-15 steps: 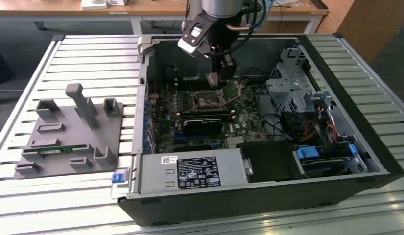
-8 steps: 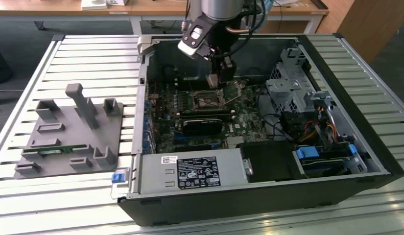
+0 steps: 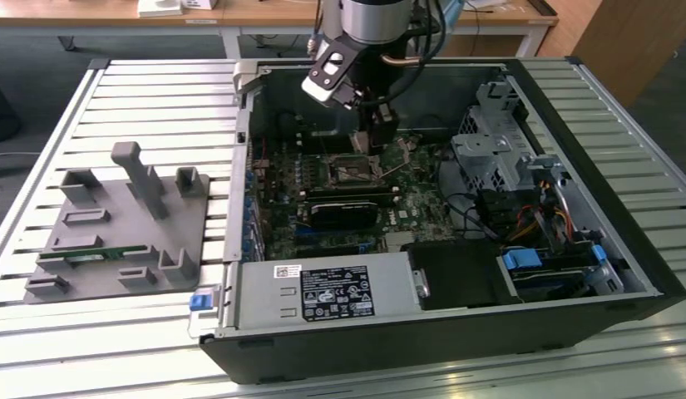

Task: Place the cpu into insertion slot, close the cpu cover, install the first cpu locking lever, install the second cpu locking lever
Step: 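Place the cpu into insertion slot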

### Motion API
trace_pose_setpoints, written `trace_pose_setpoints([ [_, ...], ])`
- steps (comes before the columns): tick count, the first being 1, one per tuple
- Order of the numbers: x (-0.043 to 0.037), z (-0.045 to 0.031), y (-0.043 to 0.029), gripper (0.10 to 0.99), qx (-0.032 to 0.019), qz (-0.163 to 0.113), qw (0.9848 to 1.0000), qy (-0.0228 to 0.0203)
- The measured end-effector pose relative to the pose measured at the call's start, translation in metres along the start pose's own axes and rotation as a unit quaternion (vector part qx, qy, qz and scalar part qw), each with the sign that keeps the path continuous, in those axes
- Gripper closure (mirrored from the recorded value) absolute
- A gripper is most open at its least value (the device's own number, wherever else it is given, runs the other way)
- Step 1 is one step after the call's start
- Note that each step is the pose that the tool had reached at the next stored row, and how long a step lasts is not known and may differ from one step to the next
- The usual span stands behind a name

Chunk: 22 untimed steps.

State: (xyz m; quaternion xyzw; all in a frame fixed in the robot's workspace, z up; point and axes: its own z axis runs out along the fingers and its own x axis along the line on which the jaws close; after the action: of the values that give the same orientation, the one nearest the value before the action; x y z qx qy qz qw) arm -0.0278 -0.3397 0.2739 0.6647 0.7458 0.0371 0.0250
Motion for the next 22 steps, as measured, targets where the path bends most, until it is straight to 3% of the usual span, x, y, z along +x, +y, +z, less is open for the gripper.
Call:
trace_pose_setpoints([
  [5,0.0,0.0072,-0.0007,0.553,-0.0003,0.032,0.9995,-0.0042],
  [9,0.0009,0.0086,-0.0007,0.553,0.0013,0.037,0.999,-0.0239],
  [11,0.0014,0.0099,-0.0008,0.553,0.0016,0.038,0.9988,-0.0307],
  [18,0.0057,0.0171,-0.0009,0.553,0.002,0.055,0.9979,-0.0331],
  [22,0.0098,0.0212,-0.0013,0.553,0.0018,0.057,0.998,-0.0294],
])
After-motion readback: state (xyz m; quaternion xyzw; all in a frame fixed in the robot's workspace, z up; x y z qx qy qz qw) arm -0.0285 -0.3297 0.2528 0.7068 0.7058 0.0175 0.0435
